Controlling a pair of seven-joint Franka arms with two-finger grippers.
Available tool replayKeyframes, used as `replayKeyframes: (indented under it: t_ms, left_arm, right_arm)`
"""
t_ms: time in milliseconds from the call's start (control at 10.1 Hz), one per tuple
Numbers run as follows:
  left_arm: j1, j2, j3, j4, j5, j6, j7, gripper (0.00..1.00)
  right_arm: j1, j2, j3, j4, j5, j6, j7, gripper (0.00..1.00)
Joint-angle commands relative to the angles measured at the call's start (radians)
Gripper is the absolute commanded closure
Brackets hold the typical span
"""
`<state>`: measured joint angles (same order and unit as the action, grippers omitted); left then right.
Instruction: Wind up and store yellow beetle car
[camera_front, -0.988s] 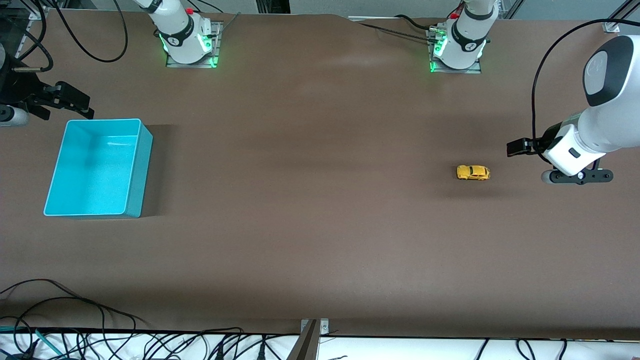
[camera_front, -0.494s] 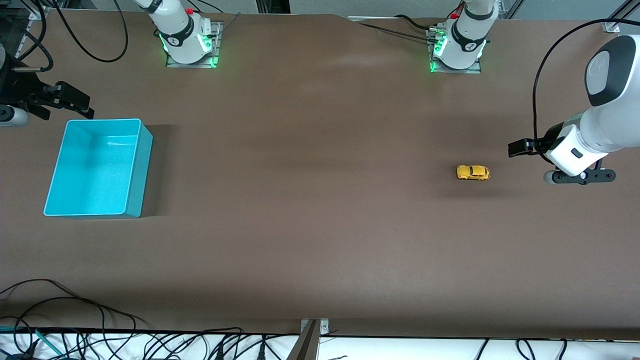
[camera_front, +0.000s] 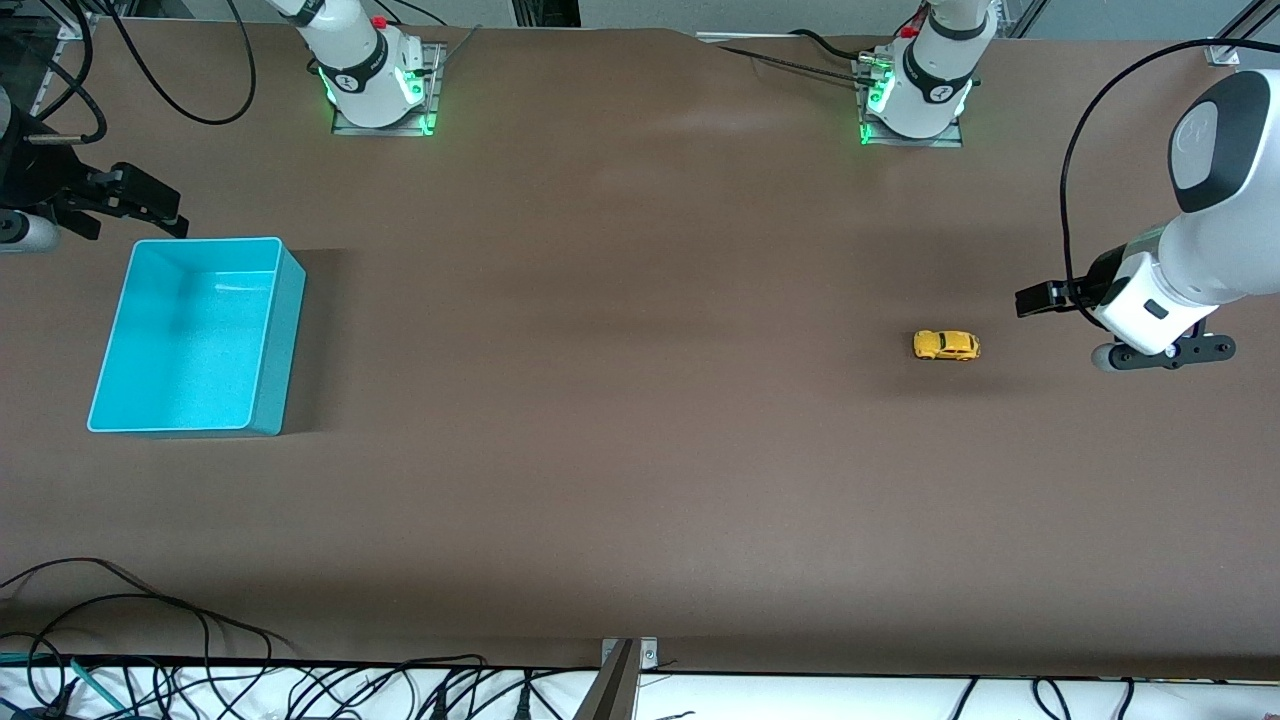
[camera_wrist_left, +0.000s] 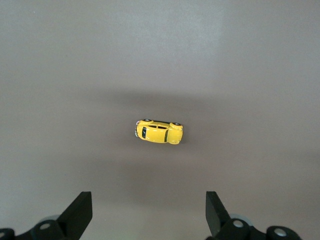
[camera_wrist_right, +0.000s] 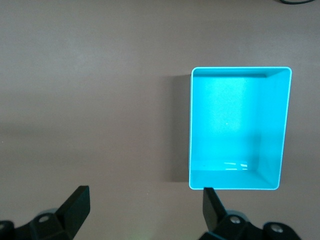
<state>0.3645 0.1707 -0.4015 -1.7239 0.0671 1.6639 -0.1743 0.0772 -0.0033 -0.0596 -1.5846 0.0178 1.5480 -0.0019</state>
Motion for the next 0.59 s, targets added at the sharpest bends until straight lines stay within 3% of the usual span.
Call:
replayKeyframes:
  t_ms: [0,494]
  left_arm:
    - [-0.001,0.012,0.001,0.023,-0.016,-0.024,-0.028,0.00]
    - [-0.002,0.012,0.001,0.023,-0.016,-0.024,-0.040,0.00]
  right_arm:
    - [0.001,-0.003,0.000,0.012,-0.002,-0.025,-0.012,0.00]
    - [0.001,-0.007,-0.012,0.012,0.001,-0.094,-0.030,0.00]
